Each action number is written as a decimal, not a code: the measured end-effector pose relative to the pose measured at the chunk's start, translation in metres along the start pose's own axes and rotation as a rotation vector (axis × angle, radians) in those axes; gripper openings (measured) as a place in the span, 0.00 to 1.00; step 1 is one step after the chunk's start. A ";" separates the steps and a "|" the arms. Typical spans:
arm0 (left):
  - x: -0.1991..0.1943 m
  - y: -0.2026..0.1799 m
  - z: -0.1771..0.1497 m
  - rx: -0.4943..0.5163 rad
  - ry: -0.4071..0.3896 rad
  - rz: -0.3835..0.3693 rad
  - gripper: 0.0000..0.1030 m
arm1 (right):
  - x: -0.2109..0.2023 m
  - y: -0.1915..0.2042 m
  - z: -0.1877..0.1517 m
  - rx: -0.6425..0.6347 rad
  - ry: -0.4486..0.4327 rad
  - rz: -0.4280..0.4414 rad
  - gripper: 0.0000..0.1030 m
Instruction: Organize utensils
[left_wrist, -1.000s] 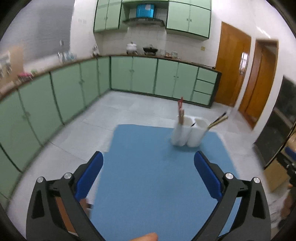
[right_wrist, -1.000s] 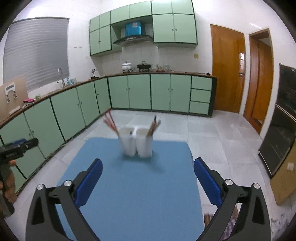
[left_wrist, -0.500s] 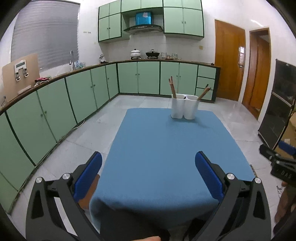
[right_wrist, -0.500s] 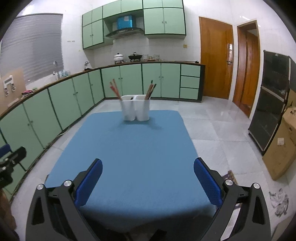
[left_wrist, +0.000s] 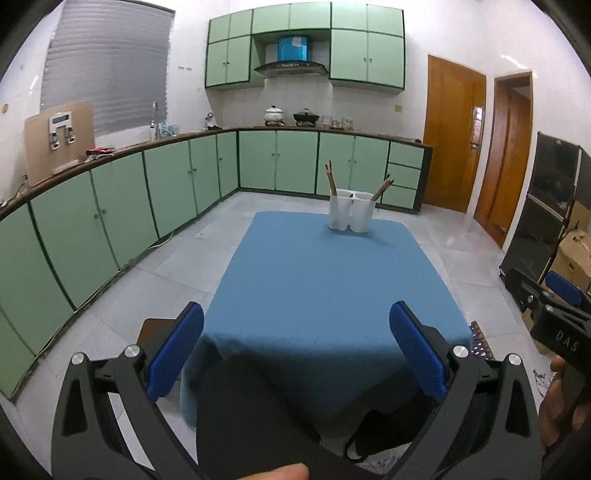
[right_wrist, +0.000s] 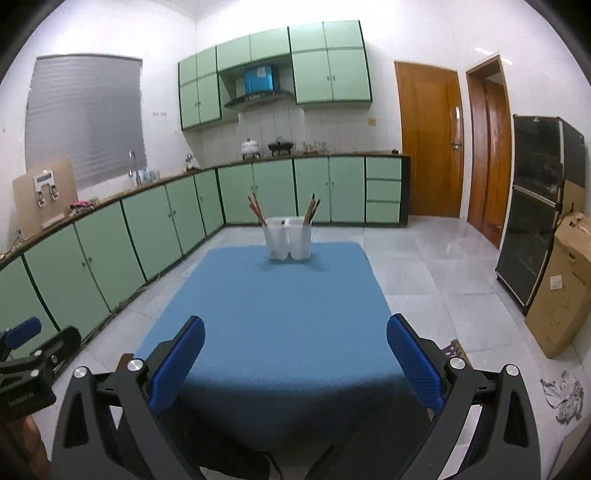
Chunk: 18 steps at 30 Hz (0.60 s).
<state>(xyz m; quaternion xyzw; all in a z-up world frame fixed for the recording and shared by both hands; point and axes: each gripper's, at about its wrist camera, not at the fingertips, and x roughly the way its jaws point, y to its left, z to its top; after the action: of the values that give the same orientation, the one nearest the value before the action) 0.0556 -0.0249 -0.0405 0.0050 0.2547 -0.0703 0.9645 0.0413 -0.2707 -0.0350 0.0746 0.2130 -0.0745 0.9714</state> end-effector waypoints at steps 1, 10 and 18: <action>-0.008 -0.001 -0.002 0.002 -0.011 0.001 0.95 | -0.009 0.000 0.000 -0.004 -0.015 -0.005 0.94; -0.082 -0.007 -0.005 0.003 -0.125 0.058 0.95 | -0.070 0.012 -0.012 -0.029 -0.078 -0.004 0.94; -0.098 -0.012 -0.007 0.003 -0.131 0.079 0.95 | -0.079 0.008 -0.009 -0.012 -0.089 0.008 0.94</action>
<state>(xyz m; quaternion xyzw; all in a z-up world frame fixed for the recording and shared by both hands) -0.0340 -0.0234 0.0022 0.0122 0.1904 -0.0327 0.9811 -0.0323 -0.2520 -0.0085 0.0663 0.1699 -0.0727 0.9805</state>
